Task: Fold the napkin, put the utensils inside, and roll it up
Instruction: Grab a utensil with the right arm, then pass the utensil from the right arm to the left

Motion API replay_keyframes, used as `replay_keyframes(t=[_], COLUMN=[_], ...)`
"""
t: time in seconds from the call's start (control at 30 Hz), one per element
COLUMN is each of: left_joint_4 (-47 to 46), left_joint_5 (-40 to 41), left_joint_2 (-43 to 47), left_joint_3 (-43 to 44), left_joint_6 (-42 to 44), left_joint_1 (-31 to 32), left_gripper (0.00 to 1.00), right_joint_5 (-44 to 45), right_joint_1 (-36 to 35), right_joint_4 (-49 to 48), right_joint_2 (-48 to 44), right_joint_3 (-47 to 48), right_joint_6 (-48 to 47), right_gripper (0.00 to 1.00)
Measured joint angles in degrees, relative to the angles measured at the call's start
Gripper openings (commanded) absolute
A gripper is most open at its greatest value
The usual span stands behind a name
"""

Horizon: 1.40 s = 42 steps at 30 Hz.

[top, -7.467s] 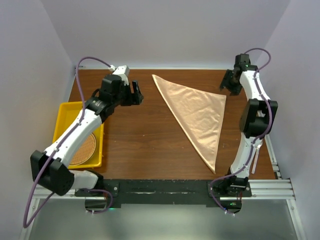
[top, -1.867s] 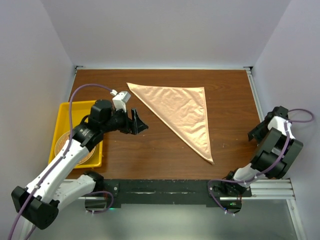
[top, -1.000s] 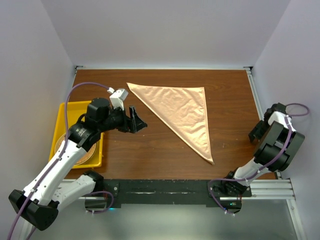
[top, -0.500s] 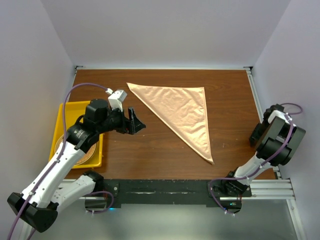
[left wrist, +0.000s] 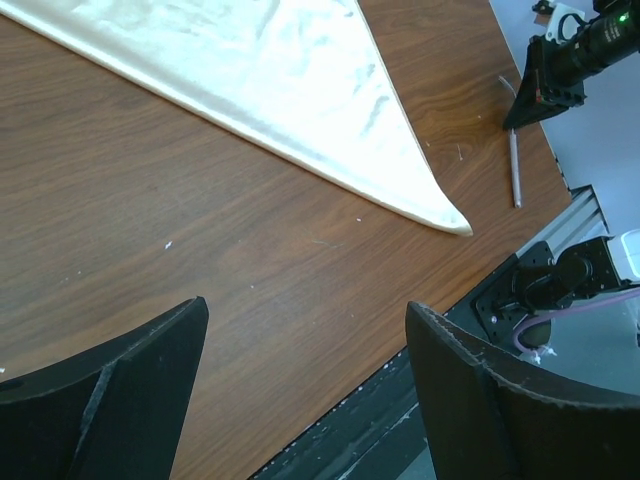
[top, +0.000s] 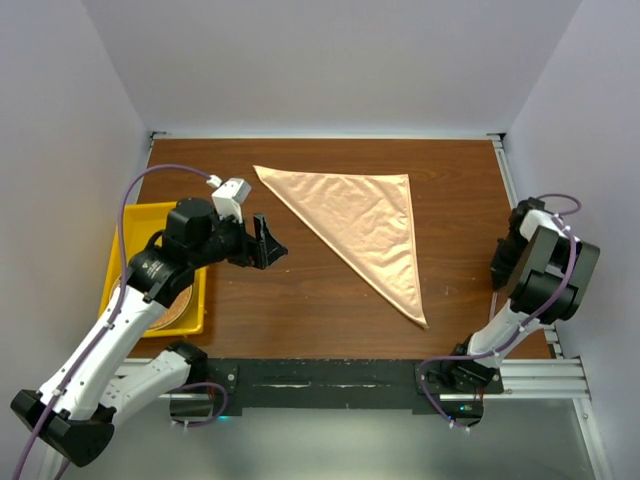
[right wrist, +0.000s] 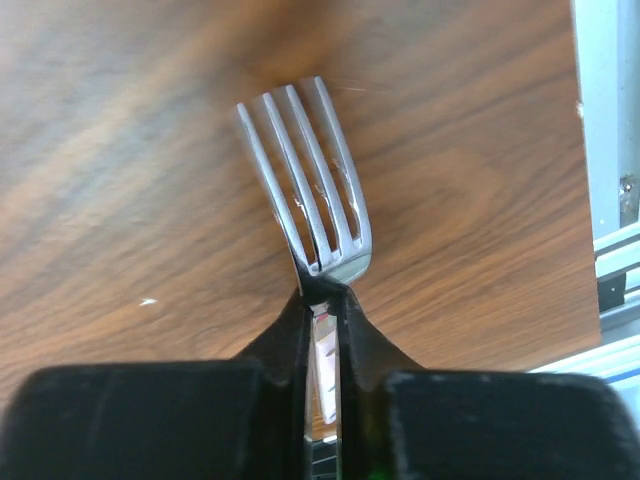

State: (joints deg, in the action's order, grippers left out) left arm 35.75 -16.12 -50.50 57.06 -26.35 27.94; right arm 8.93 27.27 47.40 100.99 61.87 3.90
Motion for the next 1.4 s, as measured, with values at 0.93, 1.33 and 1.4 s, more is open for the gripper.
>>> replay_keyframes(t=[0.93, 1.33, 1.4], left_joint_4=[-40.81, -54.34, -55.52], left_joint_5=[-19.02, -25.77, -26.29], left_joint_2=[-11.1, -20.46, -21.55], left_joint_3=[-11.23, -7.87, -7.82], left_joint_6=[-22.1, -19.41, -19.43], left_joint_1=[-0.04, 0.0, 0.0], left_gripper=[0.77, 0.79, 0.79], right_joint_5=[-50.42, -70.55, -71.82], right_joint_1=[-30.77, -46.01, -46.99], right_joint_4=[-9.99, -27.06, -26.53], right_joint_2=[-15.34, -20.17, -20.13], right_joint_3=[12.52, 3.65, 3.69], right_joint_6=[13.18, 31.98, 31.69], right_gripper=[0.0, 0.0, 0.0])
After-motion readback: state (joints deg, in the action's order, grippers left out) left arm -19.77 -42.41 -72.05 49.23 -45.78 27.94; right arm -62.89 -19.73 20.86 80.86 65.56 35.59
